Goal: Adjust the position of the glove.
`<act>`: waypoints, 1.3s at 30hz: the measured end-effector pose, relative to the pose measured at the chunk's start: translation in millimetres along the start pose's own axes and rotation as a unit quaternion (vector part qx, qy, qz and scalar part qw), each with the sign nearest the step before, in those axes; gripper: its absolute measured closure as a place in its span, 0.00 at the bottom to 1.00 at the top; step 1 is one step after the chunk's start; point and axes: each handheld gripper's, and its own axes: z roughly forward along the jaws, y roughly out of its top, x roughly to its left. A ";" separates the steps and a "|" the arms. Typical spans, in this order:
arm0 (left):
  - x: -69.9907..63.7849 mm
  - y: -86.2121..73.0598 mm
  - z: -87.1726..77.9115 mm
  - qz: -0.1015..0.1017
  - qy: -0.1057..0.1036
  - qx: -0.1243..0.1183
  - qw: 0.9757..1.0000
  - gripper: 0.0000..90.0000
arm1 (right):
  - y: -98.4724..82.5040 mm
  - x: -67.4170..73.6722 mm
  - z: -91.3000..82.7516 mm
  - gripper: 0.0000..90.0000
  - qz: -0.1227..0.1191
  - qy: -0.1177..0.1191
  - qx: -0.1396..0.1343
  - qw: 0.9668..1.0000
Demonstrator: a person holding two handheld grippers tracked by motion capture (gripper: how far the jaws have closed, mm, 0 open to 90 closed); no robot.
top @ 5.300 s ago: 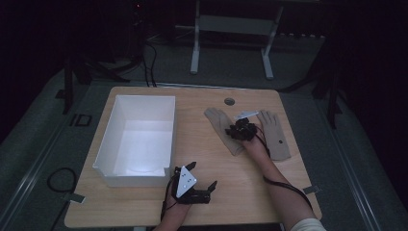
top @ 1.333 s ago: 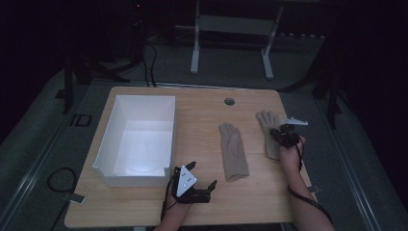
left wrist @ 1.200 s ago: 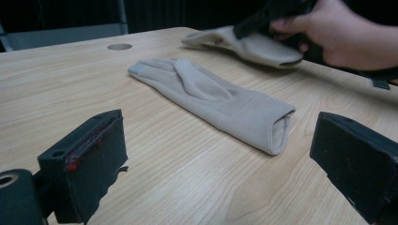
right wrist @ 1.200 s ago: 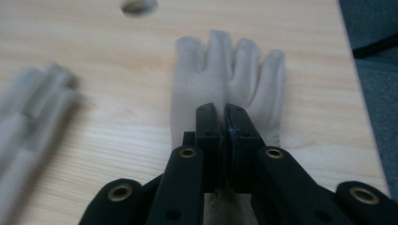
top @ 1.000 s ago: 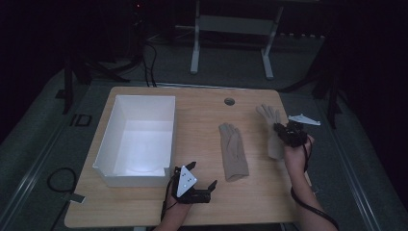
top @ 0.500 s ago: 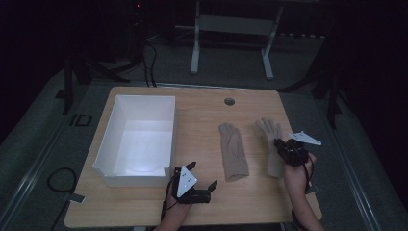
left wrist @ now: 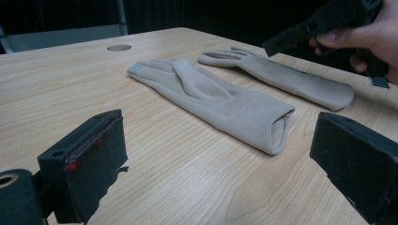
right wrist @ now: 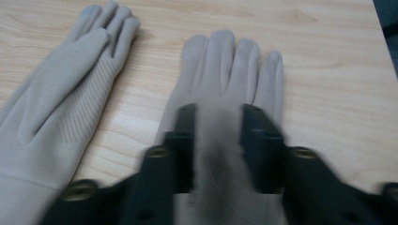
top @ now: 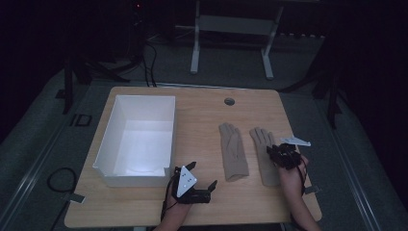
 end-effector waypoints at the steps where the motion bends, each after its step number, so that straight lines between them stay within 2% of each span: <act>1: 0.1 0.0 0.0 0.000 0.000 0.000 1.000 0.05 | 1.7 -2.1 -1.2 0.66 -0.005 0.008 0.000 1.000; 3: 0.1 -0.1 -0.1 -0.001 0.000 0.000 1.000 0.05 | 2.8 -5.6 -3.4 0.63 -0.030 0.009 -0.004 1.000; 4: 0.0 -0.1 -0.1 0.000 0.000 -0.001 1.000 0.05 | 2.4 -7.8 -3.9 0.63 -0.040 0.018 -0.002 0.999; 5: -0.1 -0.1 0.0 0.000 0.000 -0.001 1.000 0.05 | 1.3 -9.9 -4.2 0.63 -0.046 0.031 0.000 0.998; 12: 0.5 0.0 0.0 -0.003 0.000 0.000 1.000 0.05 | -10.3 -19.0 -1.2 0.62 -0.098 0.064 0.015 0.993; 17: 0.3 0.0 0.2 -0.002 0.001 0.000 1.000 0.05 | -13.6 -21.7 1.3 0.61 -0.097 0.066 0.022 0.993; 18: 0.4 0.0 0.2 -0.003 0.001 0.000 1.000 0.05 | -15.6 -22.7 2.9 0.60 -0.084 0.074 0.015 0.994; 23: 0.5 0.0 0.0 -0.002 0.001 0.001 1.000 0.05 | -22.1 -19.2 13.2 0.60 -0.084 0.068 0.021 0.994; 25: 0.5 0.0 0.0 -0.002 0.000 0.001 1.000 0.05 | -25.7 -16.8 16.1 0.64 -0.096 0.063 0.018 0.993; 26: 0.6 0.0 0.0 -0.002 0.000 0.001 1.000 0.05 | -25.2 -15.5 16.0 0.66 -0.088 0.061 0.021 0.994; 28: 0.5 0.0 0.1 -0.002 0.000 0.001 1.000 0.05 | -24.9 -15.3 16.2 0.74 -0.089 0.063 0.020 0.994; 31: 0.5 0.0 0.1 -0.001 0.001 0.001 1.000 0.05 | -23.6 -16.1 16.0 0.88 -0.070 0.060 0.025 0.995; 35: 0.6 0.1 0.2 -0.003 0.001 0.001 1.000 0.05 | -19.7 -10.4 14.8 0.92 -0.059 0.040 0.032 0.997; 37: 0.4 0.1 0.3 -0.003 0.001 0.001 1.000 0.05 | -13.8 -10.4 9.7 0.92 -0.031 0.045 0.021 0.998; 39: 0.3 0.1 0.2 -0.002 0.001 0.001 1.000 0.05 | -6.5 -8.8 2.0 0.92 -0.023 0.037 0.004 0.999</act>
